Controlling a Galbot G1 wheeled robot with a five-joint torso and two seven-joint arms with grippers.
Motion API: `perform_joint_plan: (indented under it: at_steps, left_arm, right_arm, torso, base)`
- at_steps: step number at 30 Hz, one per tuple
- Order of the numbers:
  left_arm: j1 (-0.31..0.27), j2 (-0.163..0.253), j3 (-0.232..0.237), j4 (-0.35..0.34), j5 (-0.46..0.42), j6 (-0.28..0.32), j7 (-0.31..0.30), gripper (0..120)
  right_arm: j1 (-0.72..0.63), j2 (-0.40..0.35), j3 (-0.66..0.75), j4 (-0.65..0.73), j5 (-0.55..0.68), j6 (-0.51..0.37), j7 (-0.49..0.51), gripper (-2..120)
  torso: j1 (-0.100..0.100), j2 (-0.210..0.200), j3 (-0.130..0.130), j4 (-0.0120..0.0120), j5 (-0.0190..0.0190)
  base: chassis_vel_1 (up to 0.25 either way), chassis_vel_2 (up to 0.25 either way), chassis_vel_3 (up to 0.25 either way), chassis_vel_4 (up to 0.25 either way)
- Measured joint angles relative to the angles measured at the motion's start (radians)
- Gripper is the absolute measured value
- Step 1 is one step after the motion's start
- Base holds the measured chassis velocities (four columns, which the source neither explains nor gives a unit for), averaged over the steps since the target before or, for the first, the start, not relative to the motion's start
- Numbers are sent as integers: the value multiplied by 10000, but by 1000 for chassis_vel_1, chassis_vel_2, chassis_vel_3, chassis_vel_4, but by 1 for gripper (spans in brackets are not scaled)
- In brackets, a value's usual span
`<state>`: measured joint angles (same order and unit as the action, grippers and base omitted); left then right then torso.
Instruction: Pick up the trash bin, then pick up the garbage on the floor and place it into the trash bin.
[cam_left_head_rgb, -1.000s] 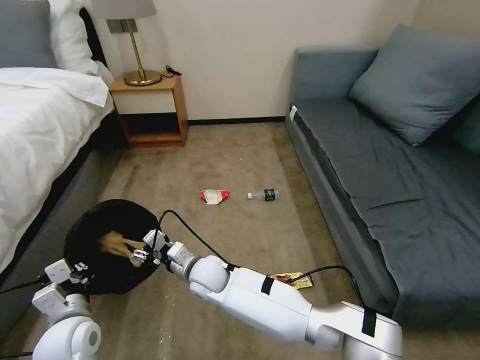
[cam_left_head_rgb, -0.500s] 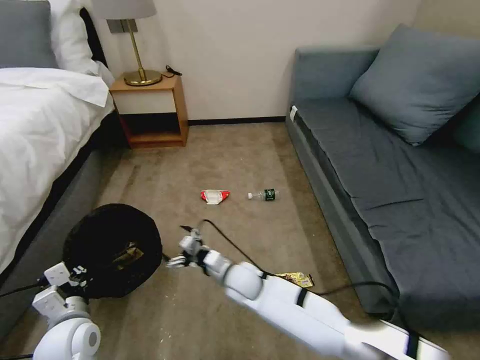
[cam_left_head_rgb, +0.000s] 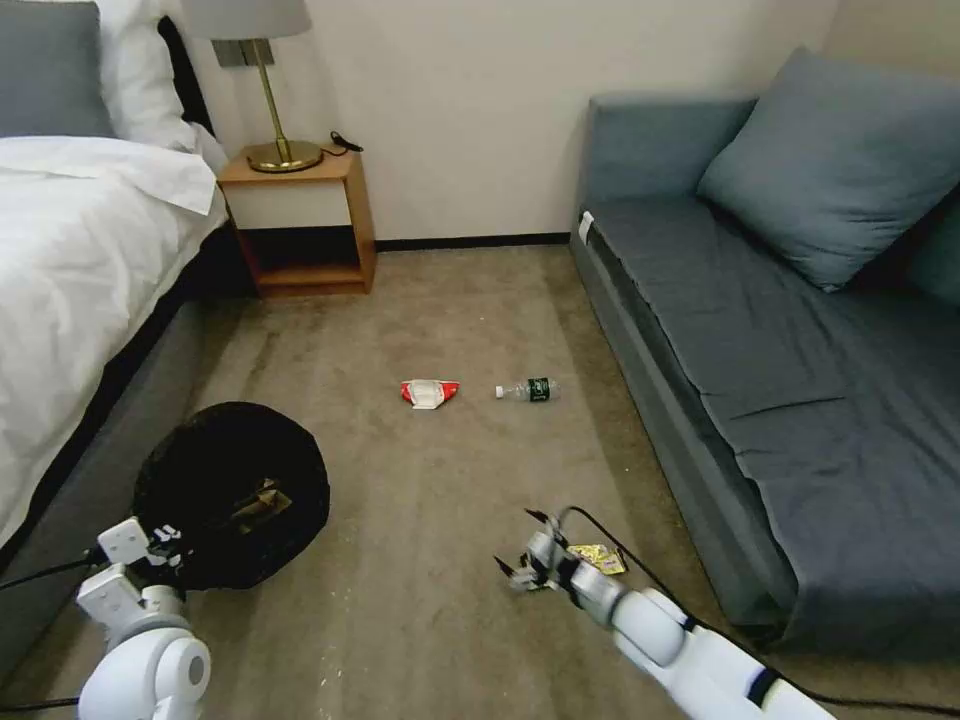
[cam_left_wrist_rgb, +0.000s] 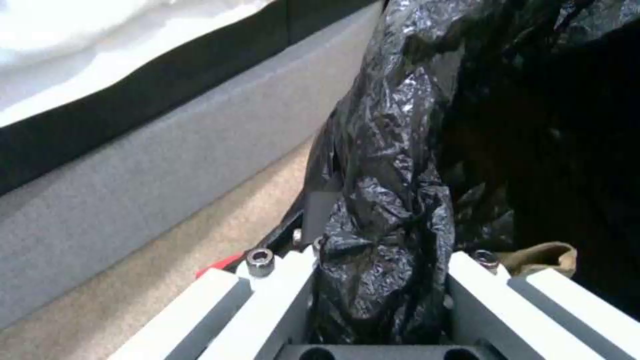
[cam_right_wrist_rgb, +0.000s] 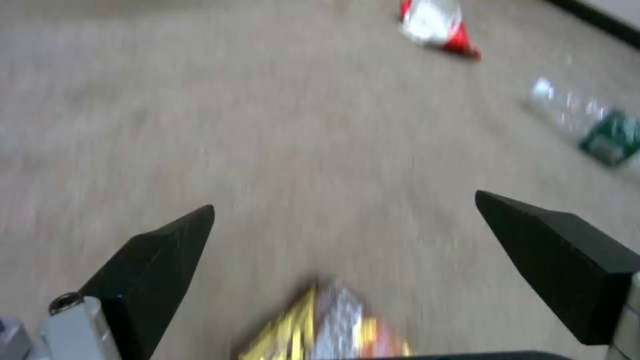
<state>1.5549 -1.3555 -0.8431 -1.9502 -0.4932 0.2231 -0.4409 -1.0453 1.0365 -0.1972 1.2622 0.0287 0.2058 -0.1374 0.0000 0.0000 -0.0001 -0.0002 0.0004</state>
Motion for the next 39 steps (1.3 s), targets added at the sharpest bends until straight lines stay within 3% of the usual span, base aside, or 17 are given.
perform_joint_plan:
  at_steps: [15, 19, 27, 39]
  left_arm:
    - [5, -59, 72, 32, 144, -32, 72, 1]
    - [73, -59, 75, 37, 170, -44, 155, 1]
    - [87, -58, 70, 38, 186, -58, 197, 1]
    - [91, -263, 103, 41, 453, -108, 217, 1]
  right_arm:
    - [-414, 60, 1259, -1156, 280, 189, -726, 100]
    - [-131, 201, 1694, -1919, 758, -96, -2246, 100]
    - [248, 346, 2213, -2980, 904, -304, -3530, 100]
    - [841, 678, 2462, -4014, 800, -81, -3647, 100]
  torso:
    - [0, 0, 1, 2, -3]
    - [0, 0, 1, 3, -4]
    - [0, 0, 1, 2, -4]
    - [0, 0, 0, 3, -4]
  base:
    - [0, 0, 0, 0]
    - [0, 0, 0, 0]
    - [0, 0, 0, 0]
    - [0, 0, 0, 0]
